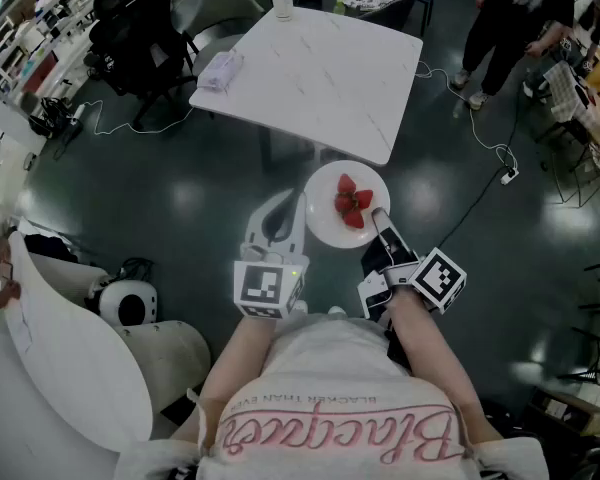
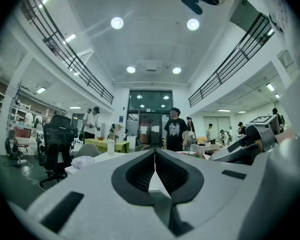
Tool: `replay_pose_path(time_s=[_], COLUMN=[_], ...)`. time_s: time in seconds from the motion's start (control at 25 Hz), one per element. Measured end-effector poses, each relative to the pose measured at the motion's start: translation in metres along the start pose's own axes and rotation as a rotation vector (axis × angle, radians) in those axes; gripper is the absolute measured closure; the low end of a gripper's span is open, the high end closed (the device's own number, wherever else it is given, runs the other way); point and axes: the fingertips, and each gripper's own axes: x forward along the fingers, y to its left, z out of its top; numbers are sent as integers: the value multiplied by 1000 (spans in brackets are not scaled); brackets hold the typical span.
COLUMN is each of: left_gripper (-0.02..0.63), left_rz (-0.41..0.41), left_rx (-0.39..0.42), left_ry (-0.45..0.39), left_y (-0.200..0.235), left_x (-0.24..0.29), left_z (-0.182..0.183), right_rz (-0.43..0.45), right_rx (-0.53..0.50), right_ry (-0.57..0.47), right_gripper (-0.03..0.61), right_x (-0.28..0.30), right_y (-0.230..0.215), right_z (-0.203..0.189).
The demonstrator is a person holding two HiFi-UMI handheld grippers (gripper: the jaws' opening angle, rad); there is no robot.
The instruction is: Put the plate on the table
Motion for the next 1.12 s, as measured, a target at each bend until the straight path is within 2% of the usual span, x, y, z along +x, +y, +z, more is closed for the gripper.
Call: replay_pose_path(time_s=[0.24, 0.36, 0.48, 0.88, 1.12], left_gripper=[607, 607, 607, 607, 607], left_rz=[7, 9, 13, 54, 76], left_rx=[-3, 2, 13, 11, -1], left_ry=[0, -8, -16, 1, 18], left_y=[-15, -9, -4, -43, -28], left_x=[3, 4, 1, 8, 22], left_z=[1, 1, 0, -5, -12], right_rz=[28, 53, 41, 72, 76], right_rx=[0, 14, -15, -33, -30], right_ry=[4, 12, 31, 73, 100], right_gripper=[566, 566, 566, 566, 566], right_x=[-11, -4, 2, -17, 7], right_y=[-1, 4, 1, -8, -11], right_z=[11, 5, 0, 29, 31])
